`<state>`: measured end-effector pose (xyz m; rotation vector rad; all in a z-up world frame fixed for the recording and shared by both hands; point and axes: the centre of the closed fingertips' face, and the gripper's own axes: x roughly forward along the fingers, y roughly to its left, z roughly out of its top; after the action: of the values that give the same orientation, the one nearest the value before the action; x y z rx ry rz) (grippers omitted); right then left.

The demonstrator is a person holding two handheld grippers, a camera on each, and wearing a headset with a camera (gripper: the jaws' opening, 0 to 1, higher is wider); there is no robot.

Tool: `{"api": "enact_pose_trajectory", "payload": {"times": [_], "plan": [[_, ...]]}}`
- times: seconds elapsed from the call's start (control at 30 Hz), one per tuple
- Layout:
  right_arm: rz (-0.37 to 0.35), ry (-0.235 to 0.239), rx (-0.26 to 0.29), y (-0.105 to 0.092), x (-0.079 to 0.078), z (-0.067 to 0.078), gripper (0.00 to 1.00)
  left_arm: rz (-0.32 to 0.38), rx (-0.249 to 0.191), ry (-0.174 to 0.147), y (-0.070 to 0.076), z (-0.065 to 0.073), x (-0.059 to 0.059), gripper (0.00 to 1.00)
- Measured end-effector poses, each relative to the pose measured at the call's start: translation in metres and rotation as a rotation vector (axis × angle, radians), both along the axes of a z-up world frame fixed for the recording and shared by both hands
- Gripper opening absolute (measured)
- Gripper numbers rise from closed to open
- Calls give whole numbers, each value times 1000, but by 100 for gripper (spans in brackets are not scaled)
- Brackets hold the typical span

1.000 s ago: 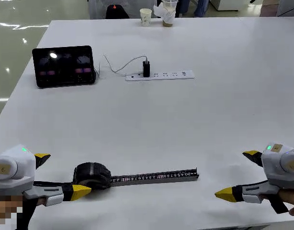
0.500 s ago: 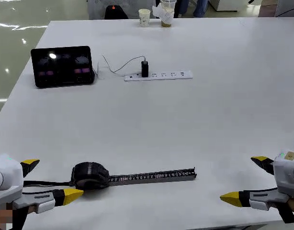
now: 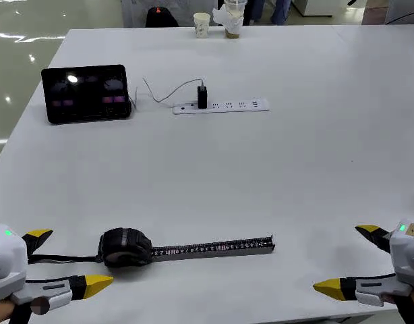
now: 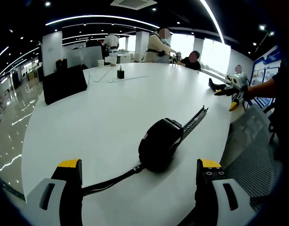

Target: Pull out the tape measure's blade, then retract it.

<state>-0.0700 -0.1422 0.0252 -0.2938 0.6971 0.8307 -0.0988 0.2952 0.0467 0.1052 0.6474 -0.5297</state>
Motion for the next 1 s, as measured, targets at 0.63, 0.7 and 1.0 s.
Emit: {"api": "enact_pose_trajectory", "payload": {"times": [0.63, 0.7, 1.0], "plan": [[44, -3, -25, 2, 7, 5, 99, 13, 15, 48, -11, 0, 3, 99], [55, -4, -28, 6, 5, 5, 99, 8, 6, 48, -18, 1, 2, 99], [104, 0, -47, 17, 7, 7, 99, 26, -18, 46, -43, 1, 1, 99]]}}
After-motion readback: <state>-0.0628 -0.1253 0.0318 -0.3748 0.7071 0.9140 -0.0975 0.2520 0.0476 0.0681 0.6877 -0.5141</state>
